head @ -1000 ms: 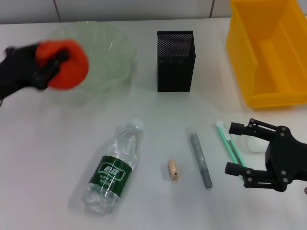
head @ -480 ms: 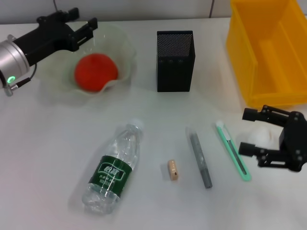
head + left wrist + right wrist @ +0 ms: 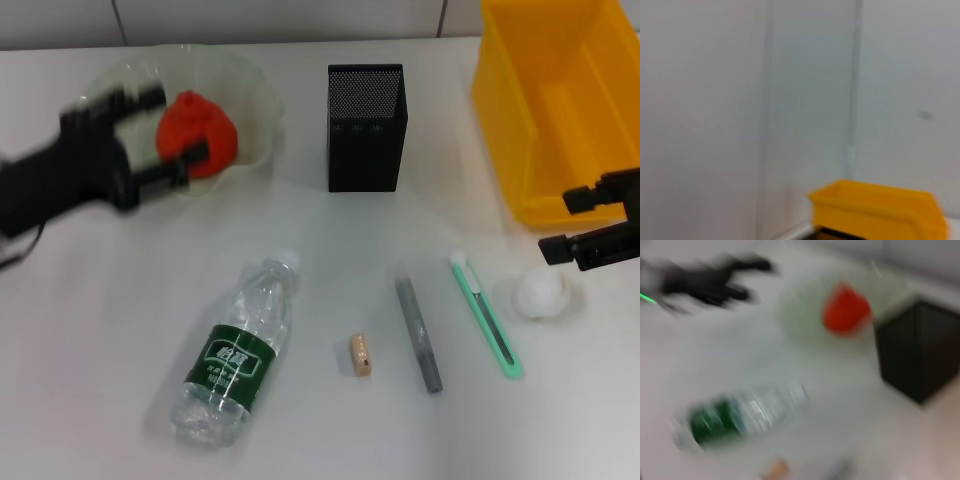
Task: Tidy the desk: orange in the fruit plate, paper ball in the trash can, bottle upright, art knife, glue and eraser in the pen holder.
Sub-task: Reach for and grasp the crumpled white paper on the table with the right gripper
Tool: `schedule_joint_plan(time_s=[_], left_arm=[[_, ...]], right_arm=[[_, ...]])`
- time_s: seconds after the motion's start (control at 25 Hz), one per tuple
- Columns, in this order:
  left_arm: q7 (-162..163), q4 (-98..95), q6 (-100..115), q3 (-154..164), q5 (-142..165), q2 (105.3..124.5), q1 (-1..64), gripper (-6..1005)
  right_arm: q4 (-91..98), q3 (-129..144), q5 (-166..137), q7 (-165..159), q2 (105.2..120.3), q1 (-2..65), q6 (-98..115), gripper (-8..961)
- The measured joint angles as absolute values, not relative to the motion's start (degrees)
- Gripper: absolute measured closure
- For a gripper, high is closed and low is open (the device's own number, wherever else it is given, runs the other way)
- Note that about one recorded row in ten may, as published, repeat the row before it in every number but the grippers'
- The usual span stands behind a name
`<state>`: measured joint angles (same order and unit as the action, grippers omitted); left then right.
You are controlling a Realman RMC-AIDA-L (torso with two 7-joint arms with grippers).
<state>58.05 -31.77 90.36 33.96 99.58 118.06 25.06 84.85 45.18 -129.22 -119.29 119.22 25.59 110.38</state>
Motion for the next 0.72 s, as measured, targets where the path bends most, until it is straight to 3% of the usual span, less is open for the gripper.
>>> schedule_joint_plan(time_s=[0.2,0.72], left_arm=[[55.46,-32.34,92.69,36.53,99.50,118.39,19.27,180],[53.36,-29.74,92.85,36.52,99.51,118.41,17.63,179]], right_arm=[[90.48,55.69,-145.19,-133.13,119.18,30.50,110.82,119],[78.41,69.13,-152.53,-137.91,119.39,32.25,96.59,120]])
